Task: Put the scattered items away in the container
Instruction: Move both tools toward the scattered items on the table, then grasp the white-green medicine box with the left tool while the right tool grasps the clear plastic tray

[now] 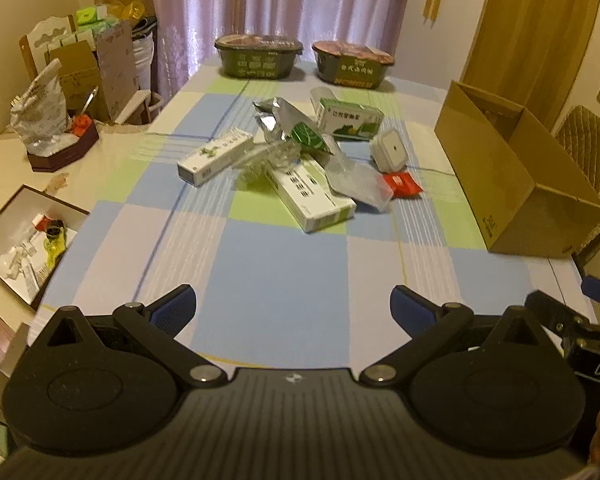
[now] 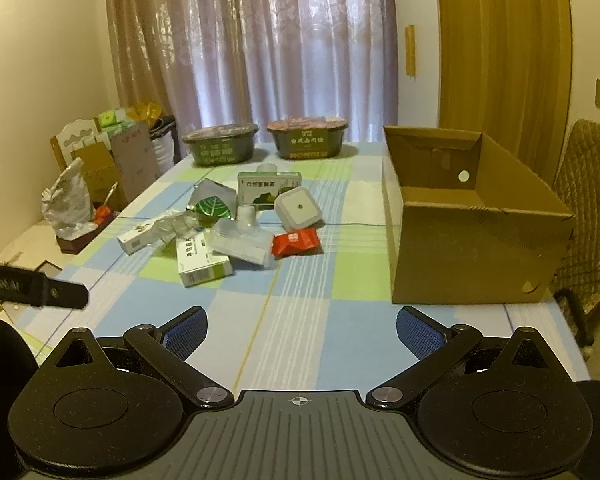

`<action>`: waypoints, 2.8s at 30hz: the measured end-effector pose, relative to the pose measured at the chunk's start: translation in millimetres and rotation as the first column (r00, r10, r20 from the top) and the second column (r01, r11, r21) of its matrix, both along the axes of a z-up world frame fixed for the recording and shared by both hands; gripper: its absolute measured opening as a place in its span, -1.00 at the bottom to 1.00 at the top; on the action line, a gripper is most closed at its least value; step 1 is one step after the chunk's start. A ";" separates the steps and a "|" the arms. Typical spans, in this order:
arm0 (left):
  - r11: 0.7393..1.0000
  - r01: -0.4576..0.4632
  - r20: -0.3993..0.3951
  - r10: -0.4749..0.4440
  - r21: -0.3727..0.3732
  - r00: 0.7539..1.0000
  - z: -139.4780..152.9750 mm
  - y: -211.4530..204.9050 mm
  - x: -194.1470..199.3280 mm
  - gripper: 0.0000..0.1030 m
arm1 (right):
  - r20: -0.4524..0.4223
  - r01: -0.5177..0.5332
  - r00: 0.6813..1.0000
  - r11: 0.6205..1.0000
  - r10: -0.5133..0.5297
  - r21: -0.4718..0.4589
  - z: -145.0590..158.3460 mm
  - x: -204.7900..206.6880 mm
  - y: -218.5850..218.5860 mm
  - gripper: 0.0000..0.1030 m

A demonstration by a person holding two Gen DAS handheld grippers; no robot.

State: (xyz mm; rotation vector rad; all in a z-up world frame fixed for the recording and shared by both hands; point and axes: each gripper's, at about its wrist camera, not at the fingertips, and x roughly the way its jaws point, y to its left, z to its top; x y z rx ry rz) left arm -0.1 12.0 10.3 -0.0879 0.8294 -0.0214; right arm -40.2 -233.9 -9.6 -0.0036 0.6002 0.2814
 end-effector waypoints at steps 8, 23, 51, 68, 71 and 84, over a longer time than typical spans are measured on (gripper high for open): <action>0.999 -0.009 0.055 0.007 0.040 0.998 29.3 19.1 7.9 0.97 | 0.096 -0.012 0.995 0.999 0.016 -0.040 29.8 -0.2 12.0 1.00; 0.998 0.002 0.093 -0.008 0.064 0.996 48.9 35.5 32.7 0.98 | 0.004 -0.141 0.990 0.988 0.141 -0.063 41.0 44.6 38.8 1.00; 0.985 -0.171 -0.054 0.169 -0.030 0.984 -39.8 57.2 160.1 0.98 | -0.268 -0.039 0.960 0.988 0.078 0.148 -60.4 226.1 94.0 1.00; 0.981 -0.177 -0.096 0.169 -0.081 0.981 -75.5 59.1 177.1 0.98 | -0.274 -0.009 0.960 0.986 0.056 0.168 -84.5 239.9 103.6 0.71; 0.984 -0.161 -0.095 0.154 -0.081 0.984 -77.9 55.7 176.7 0.97 | -0.263 -0.008 0.964 0.988 0.049 0.156 -80.6 236.4 98.1 0.71; 0.992 -0.047 -0.105 0.035 -0.117 0.994 -98.6 -7.2 207.7 0.84 | -0.210 -0.045 0.977 0.999 0.048 0.018 -77.1 190.0 39.6 0.71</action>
